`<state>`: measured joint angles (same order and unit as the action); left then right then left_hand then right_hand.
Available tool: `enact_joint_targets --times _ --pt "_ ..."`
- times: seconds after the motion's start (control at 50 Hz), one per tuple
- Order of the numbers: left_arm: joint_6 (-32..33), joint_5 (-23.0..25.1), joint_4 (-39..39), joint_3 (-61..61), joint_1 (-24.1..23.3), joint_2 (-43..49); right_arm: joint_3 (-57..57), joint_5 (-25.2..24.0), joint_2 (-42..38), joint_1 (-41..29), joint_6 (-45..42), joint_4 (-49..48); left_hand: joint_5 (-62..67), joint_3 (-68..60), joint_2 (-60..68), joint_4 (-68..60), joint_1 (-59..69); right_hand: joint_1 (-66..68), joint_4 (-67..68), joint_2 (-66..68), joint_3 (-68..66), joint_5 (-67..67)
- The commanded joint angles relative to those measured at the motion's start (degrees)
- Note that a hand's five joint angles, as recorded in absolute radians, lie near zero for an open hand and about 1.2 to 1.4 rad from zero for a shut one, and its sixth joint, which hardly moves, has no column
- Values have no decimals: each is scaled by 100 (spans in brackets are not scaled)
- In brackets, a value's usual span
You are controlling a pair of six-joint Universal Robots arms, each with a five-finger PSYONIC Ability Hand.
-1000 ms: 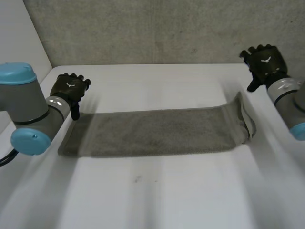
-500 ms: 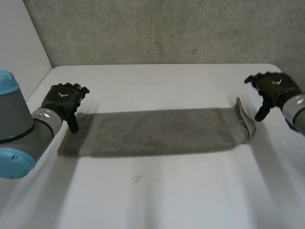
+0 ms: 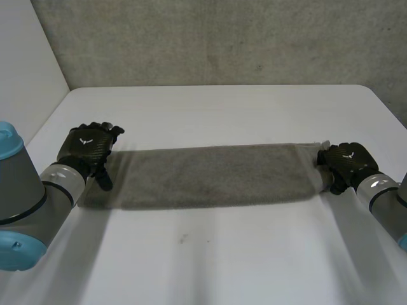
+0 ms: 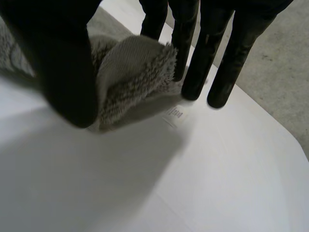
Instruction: Fold the towel.
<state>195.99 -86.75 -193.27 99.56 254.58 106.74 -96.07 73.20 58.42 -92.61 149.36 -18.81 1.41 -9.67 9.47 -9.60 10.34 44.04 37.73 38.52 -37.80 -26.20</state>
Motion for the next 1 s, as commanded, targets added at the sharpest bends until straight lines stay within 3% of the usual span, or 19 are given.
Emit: enact_joint_targets --times 0.02,0.12,0.3,0.4,0.58,0.62,0.68,0.72,0.74,0.78,0.8,0.94,1.0 --pt "0 -9 9 11 -14 5 123 220 -112 32 23 -359 -136 -37 57 -45 -29 3596 4226 4148 -4220 -4380" --pt "0 0 9 63 -14 5 185 492 -42 146 67 -413 -136 -37 57 -45 -29 3596 4227 4148 -4220 -4380" --pt "0 0 9 90 4 5 370 537 29 700 -144 -149 -136 -37 57 -45 -29 3596 4227 4148 -4220 -4380" --pt "0 9 9 142 22 -22 694 511 73 1428 -810 254 -136 -37 57 -45 -29 3596 4227 4148 -4220 -4380" --pt "0 9 9 151 22 -48 1196 502 275 1368 -882 396 -136 -37 57 -45 -29 3596 4227 4148 -4220 -4380" --pt "0 0 9 151 30 -65 1423 502 485 739 -559 404 -136 -37 57 -45 -29 3596 4227 4148 -4220 -4380" --pt "0 0 0 151 39 -74 1591 528 512 340 -364 413 -136 -37 57 -45 -29 3596 4227 4148 -4220 -4380" --pt "0 0 9 151 57 -83 1871 546 504 -430 -14 466 -136 -37 57 -45 -29 3596 4227 4148 -4220 -4380" --pt "0 0 9 151 57 -83 1873 546 504 -434 -12 466 -136 -37 57 -45 -29 3596 4227 4148 -4220 -4380" --pt "0 0 0 151 65 -83 2048 537 390 -1212 250 475 -136 -37 57 -45 -29 3596 4227 4148 -4220 -4380" --pt "0 0 0 151 66 -83 2048 537 389 -1216 252 475 -136 -37 57 -45 -29 3596 4227 4148 -4220 -4380" --pt "0 -9 9 160 74 -101 2408 467 -452 -3295 419 431 -136 -37 57 -45 -29 3596 4227 4148 -4220 -4380" --pt "0 -9 9 160 74 -118 2426 458 -657 -3571 419 431 -136 -37 57 -45 -29 3596 4227 4148 -4220 -4380"
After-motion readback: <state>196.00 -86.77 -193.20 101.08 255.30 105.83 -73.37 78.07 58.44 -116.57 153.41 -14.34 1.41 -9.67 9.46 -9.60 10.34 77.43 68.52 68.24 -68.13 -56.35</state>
